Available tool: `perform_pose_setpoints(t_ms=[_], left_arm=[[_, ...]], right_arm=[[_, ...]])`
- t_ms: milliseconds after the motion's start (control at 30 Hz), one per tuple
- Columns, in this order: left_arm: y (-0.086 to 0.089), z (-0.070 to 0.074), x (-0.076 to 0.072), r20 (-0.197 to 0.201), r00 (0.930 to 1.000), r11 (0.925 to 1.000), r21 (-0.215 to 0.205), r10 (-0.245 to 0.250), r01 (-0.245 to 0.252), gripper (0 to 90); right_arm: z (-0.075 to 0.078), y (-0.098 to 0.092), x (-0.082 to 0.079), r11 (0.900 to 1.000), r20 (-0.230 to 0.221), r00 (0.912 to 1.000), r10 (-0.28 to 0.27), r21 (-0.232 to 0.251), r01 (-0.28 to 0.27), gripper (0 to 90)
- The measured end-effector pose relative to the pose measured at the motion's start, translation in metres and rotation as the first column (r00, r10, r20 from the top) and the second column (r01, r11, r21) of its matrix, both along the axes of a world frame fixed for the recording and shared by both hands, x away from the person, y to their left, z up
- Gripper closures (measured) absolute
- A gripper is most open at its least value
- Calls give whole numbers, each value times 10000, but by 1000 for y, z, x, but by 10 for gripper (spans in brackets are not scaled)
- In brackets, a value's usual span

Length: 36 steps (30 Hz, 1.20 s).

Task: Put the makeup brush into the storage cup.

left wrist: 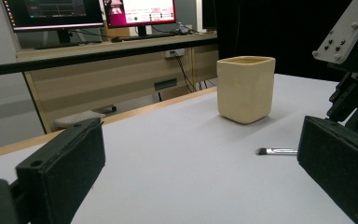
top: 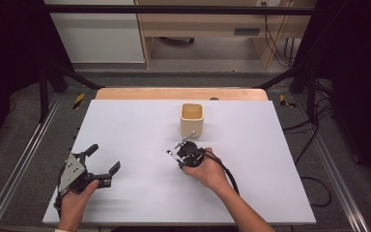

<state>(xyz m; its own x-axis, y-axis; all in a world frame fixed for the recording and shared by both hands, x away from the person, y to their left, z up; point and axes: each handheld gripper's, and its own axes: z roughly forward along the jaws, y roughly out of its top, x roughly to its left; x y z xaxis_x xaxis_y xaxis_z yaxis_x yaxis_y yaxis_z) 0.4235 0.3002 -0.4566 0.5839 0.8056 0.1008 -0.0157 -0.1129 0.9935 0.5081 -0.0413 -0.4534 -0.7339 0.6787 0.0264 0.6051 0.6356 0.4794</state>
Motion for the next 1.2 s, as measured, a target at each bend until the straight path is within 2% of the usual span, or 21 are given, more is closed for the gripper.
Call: perform_pose_setpoints(t_ms=[433,700,900,1033,1067,1133,1200], left_arm=[[-1,0,0,14,10000,10000,46,-28,28,9],[-5,3,-3,94,9999,9998,121,-139,138,9],[-11,7,-6,109,9997,9997,-15,-232,232,10],[-14,12,-6,100,9995,9995,-3,-312,312,10],[-16,14,-6,92,9995,9995,-23,-301,302,10],[-18,18,-5,82,9997,9997,47,-238,238,10],[-21,24,-3,17,9997,9997,-95,-226,227,10]], right_arm=[[-2,0,0,10000,-275,9996,-26,72,28,821],[-3,-3,0,9996,-362,9992,-144,252,153,836],[-1,-5,0,9996,-311,9995,1,289,8,839],[7,-11,-2,9975,-16,10000,-74,704,75,839],[14,-16,-4,9943,190,9996,-191,1053,170,839],[20,-19,-6,9906,402,9988,-262,1353,206,839],[27,-24,-9,9852,650,9972,-383,1694,268,838]])
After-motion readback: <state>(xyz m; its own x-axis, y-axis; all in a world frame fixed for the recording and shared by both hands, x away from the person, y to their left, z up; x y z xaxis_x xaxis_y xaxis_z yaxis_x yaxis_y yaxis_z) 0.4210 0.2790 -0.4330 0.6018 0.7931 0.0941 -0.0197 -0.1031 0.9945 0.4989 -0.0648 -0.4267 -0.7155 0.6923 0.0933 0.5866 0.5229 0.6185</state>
